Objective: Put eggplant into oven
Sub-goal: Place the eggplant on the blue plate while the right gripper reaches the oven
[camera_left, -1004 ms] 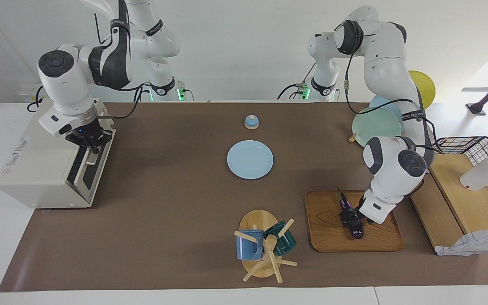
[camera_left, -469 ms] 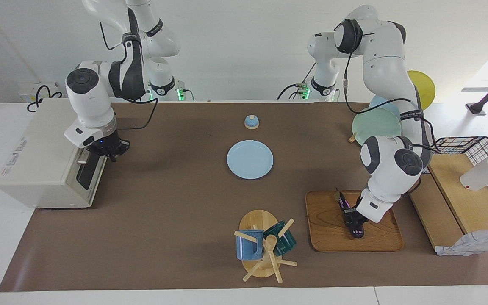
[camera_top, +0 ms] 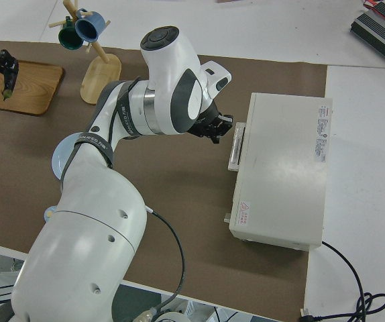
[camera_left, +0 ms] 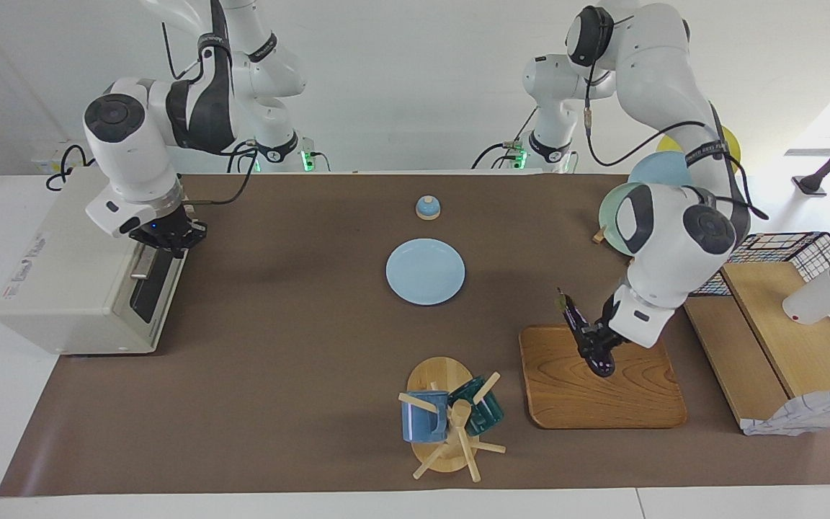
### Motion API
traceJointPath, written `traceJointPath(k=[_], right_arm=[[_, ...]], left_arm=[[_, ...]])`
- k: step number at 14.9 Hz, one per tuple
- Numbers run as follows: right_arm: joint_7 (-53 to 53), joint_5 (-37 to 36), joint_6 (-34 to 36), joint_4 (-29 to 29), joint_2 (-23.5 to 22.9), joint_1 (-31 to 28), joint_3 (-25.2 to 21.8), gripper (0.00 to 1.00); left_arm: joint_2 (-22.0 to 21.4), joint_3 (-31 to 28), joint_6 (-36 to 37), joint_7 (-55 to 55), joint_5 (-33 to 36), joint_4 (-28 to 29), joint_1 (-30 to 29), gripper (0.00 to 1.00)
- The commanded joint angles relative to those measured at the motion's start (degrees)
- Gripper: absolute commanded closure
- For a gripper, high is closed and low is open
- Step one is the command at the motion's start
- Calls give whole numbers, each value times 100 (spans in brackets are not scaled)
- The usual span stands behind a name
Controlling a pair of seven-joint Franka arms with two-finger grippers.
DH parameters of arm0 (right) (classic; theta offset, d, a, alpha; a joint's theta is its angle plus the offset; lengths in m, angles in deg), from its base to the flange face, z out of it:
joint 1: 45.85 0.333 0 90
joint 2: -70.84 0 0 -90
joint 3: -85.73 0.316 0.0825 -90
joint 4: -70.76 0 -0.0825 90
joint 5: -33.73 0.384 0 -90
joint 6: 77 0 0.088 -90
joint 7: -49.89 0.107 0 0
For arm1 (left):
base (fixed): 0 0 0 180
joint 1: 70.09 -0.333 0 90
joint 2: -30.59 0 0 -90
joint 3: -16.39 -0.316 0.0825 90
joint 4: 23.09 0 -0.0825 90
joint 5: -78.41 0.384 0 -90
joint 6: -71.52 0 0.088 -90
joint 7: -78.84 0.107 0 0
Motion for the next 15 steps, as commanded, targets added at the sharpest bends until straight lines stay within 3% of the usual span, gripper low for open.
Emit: traceJointPath(k=[1, 6, 11, 15], right_arm=[[-342, -88, 40, 55, 60, -332, 5, 100], [-536, -334, 171, 82, 95, -395, 5, 100], [-659, -326, -108, 415, 200, -553, 5, 100], [-581, -255, -523, 785, 280, -466, 22, 100]], left_arm=[[-780, -77, -56, -1096, -68, 1125, 833, 100], [-1423, -68, -1986, -1643, -340, 2988, 2082, 100], [-1124, -77, -2613, -1653, -340, 3333, 2909, 100], [-1124, -86, -2746, -1618, -331, 3510, 2963, 100]])
